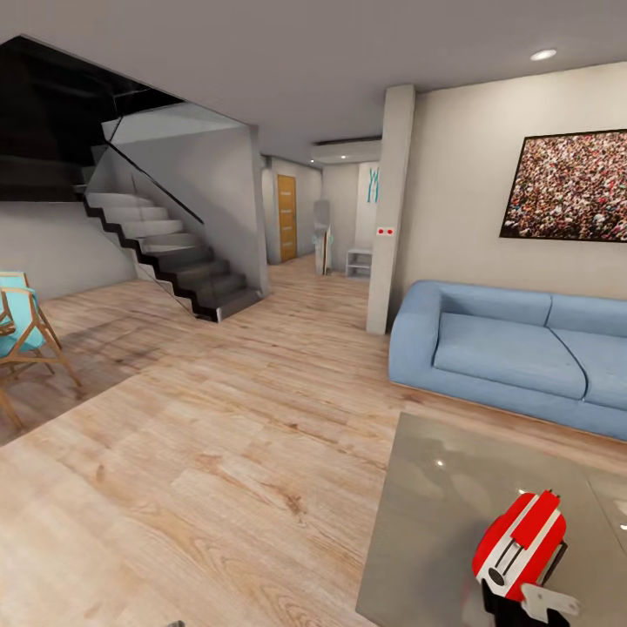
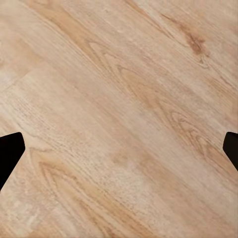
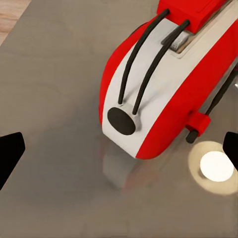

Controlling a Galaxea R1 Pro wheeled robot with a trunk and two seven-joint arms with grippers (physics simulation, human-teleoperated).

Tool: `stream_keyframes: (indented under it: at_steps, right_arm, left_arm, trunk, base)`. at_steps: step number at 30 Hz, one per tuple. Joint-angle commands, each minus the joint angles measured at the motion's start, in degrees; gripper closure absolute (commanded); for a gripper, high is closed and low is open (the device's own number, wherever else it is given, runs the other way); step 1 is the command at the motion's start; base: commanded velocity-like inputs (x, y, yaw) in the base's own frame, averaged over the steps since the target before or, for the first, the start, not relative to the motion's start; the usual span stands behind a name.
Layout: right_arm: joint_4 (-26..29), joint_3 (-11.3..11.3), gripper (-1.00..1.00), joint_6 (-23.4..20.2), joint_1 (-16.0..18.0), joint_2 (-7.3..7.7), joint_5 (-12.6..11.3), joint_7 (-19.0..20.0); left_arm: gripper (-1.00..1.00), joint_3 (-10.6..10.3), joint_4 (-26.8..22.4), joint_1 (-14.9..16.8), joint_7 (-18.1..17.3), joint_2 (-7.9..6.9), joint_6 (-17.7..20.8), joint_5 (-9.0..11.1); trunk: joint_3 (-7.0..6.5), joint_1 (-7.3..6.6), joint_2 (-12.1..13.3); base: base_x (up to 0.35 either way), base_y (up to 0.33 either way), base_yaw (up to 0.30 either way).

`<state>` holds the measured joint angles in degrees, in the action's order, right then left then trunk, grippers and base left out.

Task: Turn on the radio receiver that's on the table in the living room.

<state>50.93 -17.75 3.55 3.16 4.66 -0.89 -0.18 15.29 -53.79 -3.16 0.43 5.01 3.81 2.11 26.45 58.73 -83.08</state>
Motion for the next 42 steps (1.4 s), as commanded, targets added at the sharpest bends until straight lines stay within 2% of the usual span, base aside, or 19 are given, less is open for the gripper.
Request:
stream_keyframes:
  at_steps: [1,22,30,35,42]
  right_arm:
    - [0.02,-0.13,-1.0,0.01,0.0,0.0,0.0,0.0]
    - [0.16,0.12,-1.0,-0.11,0.0,-0.28,0.32,0.69]
    - [0.22,0.3,-1.0,0.1,0.0,-0.48,0.95,0.04]
    - [0.15,0.11,-1.0,0.07,0.0,-0.48,0.48,0.0]
    - [0.13,0.28,-1.0,0.05,0.0,-0.44,0.66,0.03]
  left_arm:
    - [-1.0,0.0,0.0,0.0,0.0,-0.02,-0.01,0.0]
    - [-1.0,0.0,0.0,0.0,0.12,-0.07,-0.03,-0.07]
    - [-1.0,0.08,0.0,0.0,0.27,-0.09,0.05,-0.09]
    - [-1.0,0.03,0.0,0.0,0.27,-0.09,0.06,-0.09]
    - [-1.0,0.09,0.0,0.0,0.19,-0.05,-0.03,0.0]
  trunk:
    - [0.0,0.0,0.0]
    - [0.0,0.0,0.0]
    - [0.0,0.0,0.0]
    - [0.0,0.0,0.0]
    - [0.0,0.0,0.0]
  base:
    - [0.0,0.0,0.0]
    - [0.002,-0.003,0.0]
    - [0.157,-0.233,0.0]
    - [0.164,-0.282,0.0]
    - [0.024,-0.04,0.0]
